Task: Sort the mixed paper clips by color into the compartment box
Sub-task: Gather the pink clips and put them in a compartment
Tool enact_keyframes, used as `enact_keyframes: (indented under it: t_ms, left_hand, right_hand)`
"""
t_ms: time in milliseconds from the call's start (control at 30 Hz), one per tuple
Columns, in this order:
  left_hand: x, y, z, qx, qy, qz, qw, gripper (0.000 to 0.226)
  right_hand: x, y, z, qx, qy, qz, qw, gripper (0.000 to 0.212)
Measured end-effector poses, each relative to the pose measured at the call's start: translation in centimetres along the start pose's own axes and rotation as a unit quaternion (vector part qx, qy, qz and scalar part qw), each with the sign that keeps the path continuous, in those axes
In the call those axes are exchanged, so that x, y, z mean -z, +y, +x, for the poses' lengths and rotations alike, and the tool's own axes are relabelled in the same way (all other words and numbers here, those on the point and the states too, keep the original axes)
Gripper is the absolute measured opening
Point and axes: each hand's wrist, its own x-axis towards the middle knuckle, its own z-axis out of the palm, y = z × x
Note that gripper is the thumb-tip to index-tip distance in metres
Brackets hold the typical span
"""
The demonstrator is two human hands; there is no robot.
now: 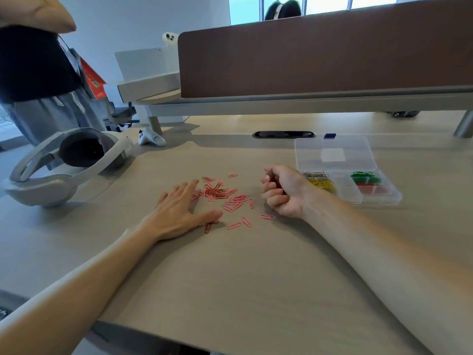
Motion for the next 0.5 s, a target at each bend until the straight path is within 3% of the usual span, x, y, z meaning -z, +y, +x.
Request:
enact_keyframes:
  t_ms: [133, 300, 500]
  left_hand:
    - [-0.7, 2.5, 1.6, -0.049, 0.004, 0.014, 0.999, 0.109]
    - [-2.0, 5.4, 3.7, -0.084, -0.008, 0.025, 0.996, 0.114]
    - [-3.0, 8.7, 4.7, -0.164, -0.014, -0.003, 0.986, 0.096]
  right_hand:
    - [0.6, -0.6, -0.1, 0.016, 0.009, 0.01, 1.0, 0.038]
    - [1.6, -1.4, 0.1, 0.031, 0.024, 0.013, 0.999, 0.038]
    - [2.6, -2.2, 0.2, 0.049, 0.044, 0.028, 0.997, 0.039]
